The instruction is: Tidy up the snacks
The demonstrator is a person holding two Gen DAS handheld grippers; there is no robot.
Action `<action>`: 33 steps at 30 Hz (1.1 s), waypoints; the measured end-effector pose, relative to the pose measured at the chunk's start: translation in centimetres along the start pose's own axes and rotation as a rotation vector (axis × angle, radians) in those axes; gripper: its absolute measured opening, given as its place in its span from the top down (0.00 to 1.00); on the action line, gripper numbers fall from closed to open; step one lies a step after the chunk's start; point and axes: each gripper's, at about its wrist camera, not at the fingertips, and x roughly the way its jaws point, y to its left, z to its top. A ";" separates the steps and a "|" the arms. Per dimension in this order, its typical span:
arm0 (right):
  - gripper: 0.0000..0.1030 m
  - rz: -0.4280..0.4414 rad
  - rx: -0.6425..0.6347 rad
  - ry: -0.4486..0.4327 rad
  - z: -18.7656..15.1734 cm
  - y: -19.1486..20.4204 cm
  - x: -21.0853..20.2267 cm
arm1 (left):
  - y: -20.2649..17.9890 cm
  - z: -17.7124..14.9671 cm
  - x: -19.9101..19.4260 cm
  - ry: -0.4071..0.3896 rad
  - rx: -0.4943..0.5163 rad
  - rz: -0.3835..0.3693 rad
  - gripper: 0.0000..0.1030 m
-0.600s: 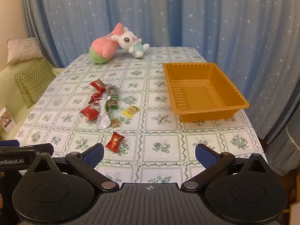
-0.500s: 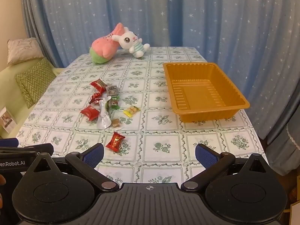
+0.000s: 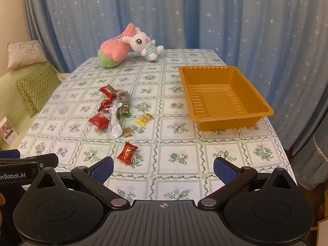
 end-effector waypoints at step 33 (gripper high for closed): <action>0.00 -0.003 0.009 0.000 -0.1 -0.2 -0.1 | -0.3 -0.1 0.1 0.009 -0.005 -0.006 0.01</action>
